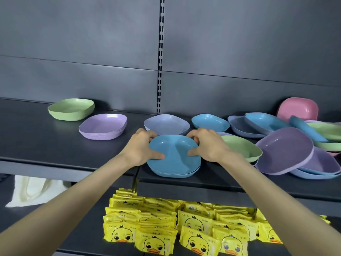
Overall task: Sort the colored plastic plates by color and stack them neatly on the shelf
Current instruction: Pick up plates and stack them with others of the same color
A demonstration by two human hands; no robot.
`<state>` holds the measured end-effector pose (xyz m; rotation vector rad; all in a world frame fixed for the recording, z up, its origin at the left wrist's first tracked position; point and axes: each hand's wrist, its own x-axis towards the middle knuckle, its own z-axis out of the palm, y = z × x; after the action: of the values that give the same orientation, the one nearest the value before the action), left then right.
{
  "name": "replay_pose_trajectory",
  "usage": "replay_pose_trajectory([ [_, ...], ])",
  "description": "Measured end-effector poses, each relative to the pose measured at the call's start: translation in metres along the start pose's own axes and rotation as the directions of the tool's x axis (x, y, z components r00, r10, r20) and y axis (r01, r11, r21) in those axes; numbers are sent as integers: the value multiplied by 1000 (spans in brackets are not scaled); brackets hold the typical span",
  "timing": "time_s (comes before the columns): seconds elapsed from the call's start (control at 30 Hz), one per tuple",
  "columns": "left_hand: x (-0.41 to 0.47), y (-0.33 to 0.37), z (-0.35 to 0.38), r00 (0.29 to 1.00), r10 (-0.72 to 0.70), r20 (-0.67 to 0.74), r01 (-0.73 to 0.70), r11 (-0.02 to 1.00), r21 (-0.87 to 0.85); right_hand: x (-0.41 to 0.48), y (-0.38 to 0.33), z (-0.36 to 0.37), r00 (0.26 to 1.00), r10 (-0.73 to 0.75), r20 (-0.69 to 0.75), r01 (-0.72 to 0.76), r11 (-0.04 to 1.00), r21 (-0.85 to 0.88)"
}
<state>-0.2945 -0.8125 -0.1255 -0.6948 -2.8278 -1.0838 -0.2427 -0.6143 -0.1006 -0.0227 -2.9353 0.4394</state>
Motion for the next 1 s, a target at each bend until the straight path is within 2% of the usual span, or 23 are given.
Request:
replay_pose_trajectory([
  [0.27, 2, -5, -1, 997, 11, 82, -10, 1000, -13, 0, 2, 1, 999, -14, 42, 20, 989, -150],
  [0.47, 2, -1, -7, 987, 106, 121, -115, 991, 70, -3, 3, -4, 996, -7, 89, 18, 992, -128],
  [0.6, 3, 13, -18, 980, 194, 40, -197, 974, 114, -10, 8, -24, 999, 3, 49, -5, 999, 41],
  [0.83, 15, 59, -27, 922, 382, 57, -385, 893, 232, -25, 24, -64, 995, 54, -84, -64, 991, -115],
  [1.0, 25, 96, -15, 881, 460, 108, -470, 834, 289, -45, 40, -91, 983, 89, -160, -112, 983, -144],
])
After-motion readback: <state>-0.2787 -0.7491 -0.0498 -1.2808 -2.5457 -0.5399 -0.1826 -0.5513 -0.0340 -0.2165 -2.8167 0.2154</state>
